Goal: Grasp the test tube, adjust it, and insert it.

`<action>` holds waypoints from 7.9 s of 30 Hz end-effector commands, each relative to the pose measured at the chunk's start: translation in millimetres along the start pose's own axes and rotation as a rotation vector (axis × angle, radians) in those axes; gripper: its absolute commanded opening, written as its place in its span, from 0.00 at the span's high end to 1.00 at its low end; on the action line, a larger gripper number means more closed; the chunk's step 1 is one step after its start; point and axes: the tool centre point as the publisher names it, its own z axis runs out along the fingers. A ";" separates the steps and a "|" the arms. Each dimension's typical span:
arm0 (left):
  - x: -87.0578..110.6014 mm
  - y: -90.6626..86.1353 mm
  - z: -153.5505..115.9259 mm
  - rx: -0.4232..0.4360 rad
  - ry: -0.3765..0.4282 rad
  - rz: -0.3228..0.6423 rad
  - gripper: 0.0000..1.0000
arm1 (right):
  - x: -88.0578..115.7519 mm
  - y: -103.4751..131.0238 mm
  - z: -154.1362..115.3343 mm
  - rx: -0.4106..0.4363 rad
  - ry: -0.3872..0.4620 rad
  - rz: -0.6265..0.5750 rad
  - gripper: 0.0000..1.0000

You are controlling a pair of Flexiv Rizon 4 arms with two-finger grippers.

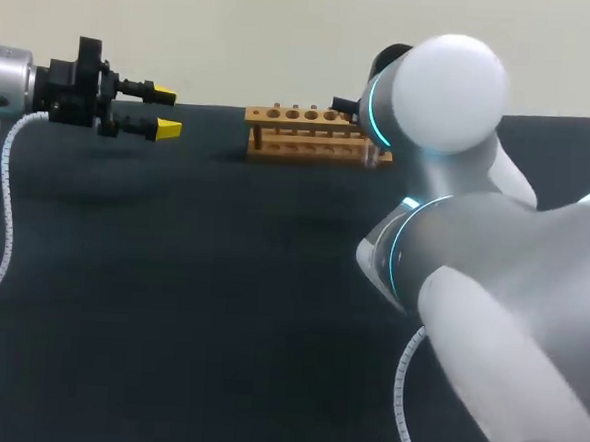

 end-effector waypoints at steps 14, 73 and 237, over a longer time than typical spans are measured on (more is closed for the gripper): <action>1.1 -2.0 -0.5 -0.005 -0.003 0.003 0.00 | 28.1 27.5 32.0 -0.038 0.020 0.018 1.00; 1.1 -2.0 -0.5 -0.005 -0.003 0.003 0.00 | 57.1 35.2 71.3 -0.134 0.297 0.030 1.00; 1.1 -2.0 -0.5 -0.005 -0.003 0.003 0.00 | 48.1 25.7 32.4 -0.027 -0.028 -0.153 1.00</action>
